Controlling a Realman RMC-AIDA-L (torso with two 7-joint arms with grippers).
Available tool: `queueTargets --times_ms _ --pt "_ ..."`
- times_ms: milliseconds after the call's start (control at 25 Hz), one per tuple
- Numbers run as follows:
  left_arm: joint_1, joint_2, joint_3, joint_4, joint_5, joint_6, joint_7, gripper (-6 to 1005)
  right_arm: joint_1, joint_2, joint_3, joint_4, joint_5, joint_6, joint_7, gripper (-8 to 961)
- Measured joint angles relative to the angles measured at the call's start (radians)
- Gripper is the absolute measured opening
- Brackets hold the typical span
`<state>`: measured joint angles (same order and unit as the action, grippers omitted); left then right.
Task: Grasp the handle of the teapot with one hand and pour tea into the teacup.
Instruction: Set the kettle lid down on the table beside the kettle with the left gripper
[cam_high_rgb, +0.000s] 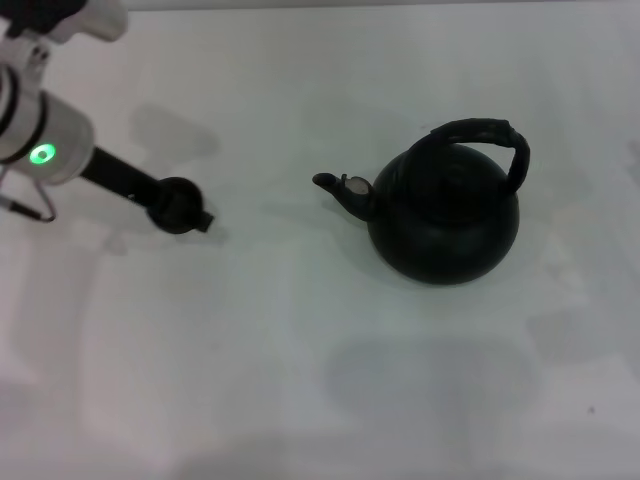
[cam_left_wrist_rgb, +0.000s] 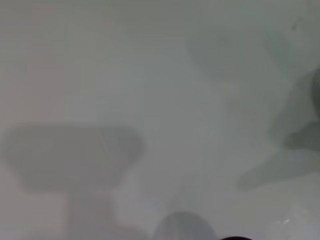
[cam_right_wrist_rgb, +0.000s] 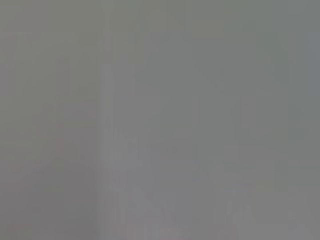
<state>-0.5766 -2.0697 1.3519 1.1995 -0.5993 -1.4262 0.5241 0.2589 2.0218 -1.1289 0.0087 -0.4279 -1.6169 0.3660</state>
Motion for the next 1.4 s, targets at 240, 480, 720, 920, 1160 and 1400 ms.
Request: queueTargets --times_ms 240,480,720,920,1160,1400 --pt "-0.172 -0.006 0.05 -0.16 -0.003 0.017 0.0 712 0.002 0.0 0.0 -0.008 0.0 -0.006 -0.001 856" --pt "-0.26 -0.011 0.152 -0.254 -0.029 0.068 -0.005 712 0.003 0.0 0.0 -0.008 0.0 -0.012 -0.001 855" --pt "-0.268 -0.014 0.227 -0.307 -0.062 0.137 -0.019 713 0.003 0.001 0.0 -0.002 0.0 -0.014 -0.002 855" --pt "-0.264 -0.014 0.276 -0.339 -0.113 0.176 -0.019 712 0.004 0.002 0.0 -0.004 0.0 -0.014 -0.003 855" --pt "-0.253 -0.015 0.291 -0.348 -0.124 0.188 -0.019 713 0.003 0.002 0.0 -0.005 0.0 -0.009 -0.004 855" --pt "-0.251 -0.015 0.304 -0.339 -0.125 0.183 -0.028 713 0.003 0.002 0.0 -0.002 0.0 -0.007 -0.004 855"
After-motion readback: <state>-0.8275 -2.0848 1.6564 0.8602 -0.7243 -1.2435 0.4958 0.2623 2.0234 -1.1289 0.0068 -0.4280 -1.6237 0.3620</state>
